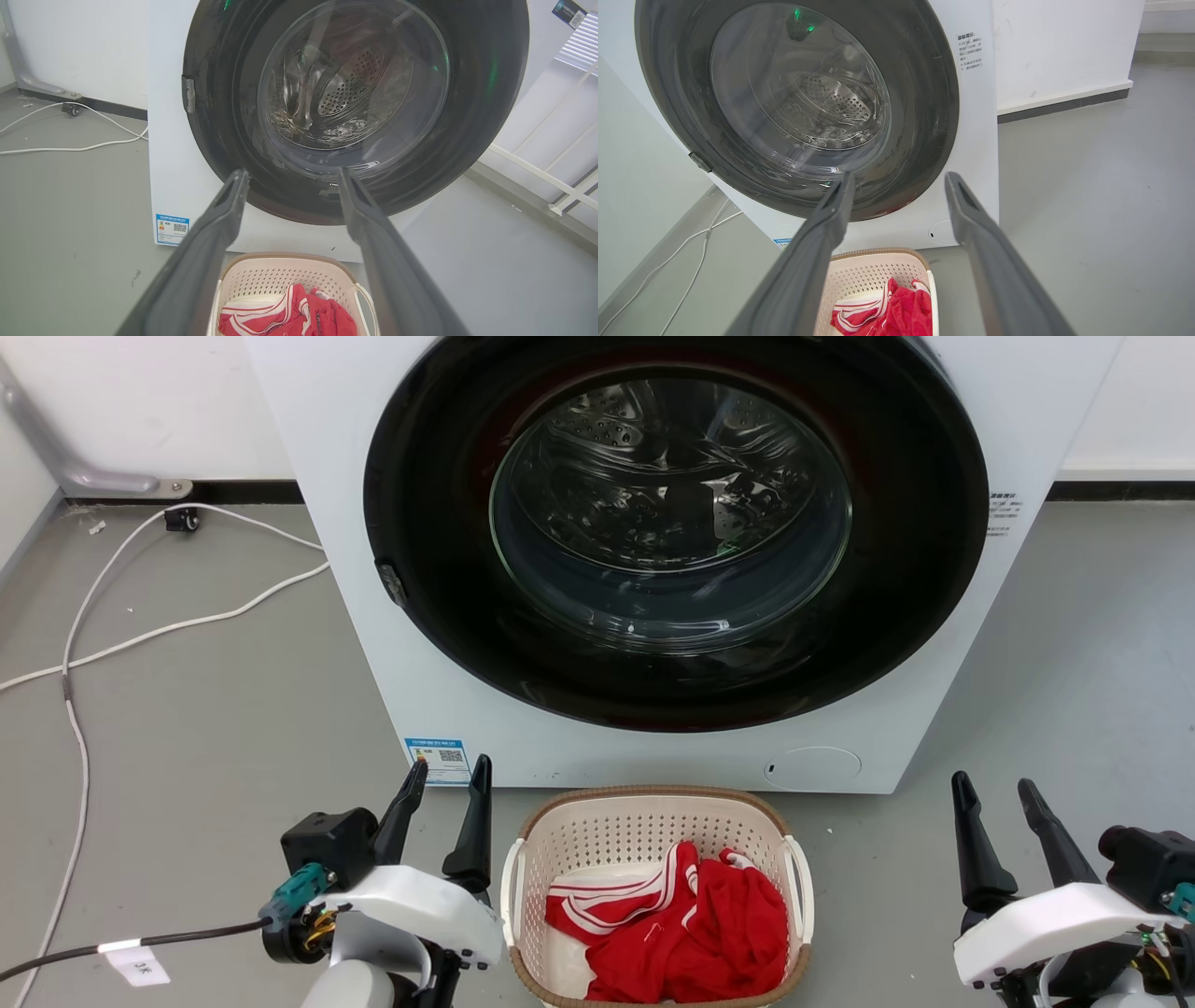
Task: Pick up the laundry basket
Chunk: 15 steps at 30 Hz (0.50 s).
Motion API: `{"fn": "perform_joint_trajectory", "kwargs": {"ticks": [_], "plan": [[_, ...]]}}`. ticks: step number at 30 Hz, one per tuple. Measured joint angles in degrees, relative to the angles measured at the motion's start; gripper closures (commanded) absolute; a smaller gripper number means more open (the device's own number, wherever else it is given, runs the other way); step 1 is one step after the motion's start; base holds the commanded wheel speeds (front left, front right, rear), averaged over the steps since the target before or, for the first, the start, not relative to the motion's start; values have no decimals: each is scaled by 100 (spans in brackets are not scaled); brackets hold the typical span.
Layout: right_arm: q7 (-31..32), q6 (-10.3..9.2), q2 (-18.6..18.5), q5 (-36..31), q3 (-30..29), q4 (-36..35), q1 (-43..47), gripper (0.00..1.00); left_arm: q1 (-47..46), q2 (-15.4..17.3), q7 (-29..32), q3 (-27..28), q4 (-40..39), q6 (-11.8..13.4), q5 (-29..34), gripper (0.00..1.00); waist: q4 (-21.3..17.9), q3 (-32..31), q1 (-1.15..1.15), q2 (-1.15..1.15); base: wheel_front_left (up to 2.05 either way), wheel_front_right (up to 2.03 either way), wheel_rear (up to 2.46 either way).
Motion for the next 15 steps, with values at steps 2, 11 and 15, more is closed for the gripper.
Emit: {"fn": "perform_joint_trajectory", "kwargs": {"ticks": [2,11,15], "plan": [[-3,0,0,-116,1,-8,5,0,-6,0,-37,-22,26,31,89,0,1,-2,0,0,0,0,0],[-113,0,0,-654,-5,52,13,0,-48,-2,-146,-93,148,41,506,0,4,-7,0,0,0,0,0],[-176,0,0,-844,-10,97,13,0,-59,-12,-194,-119,194,49,693,0,6,-10,0,0,0,0,0]]}}
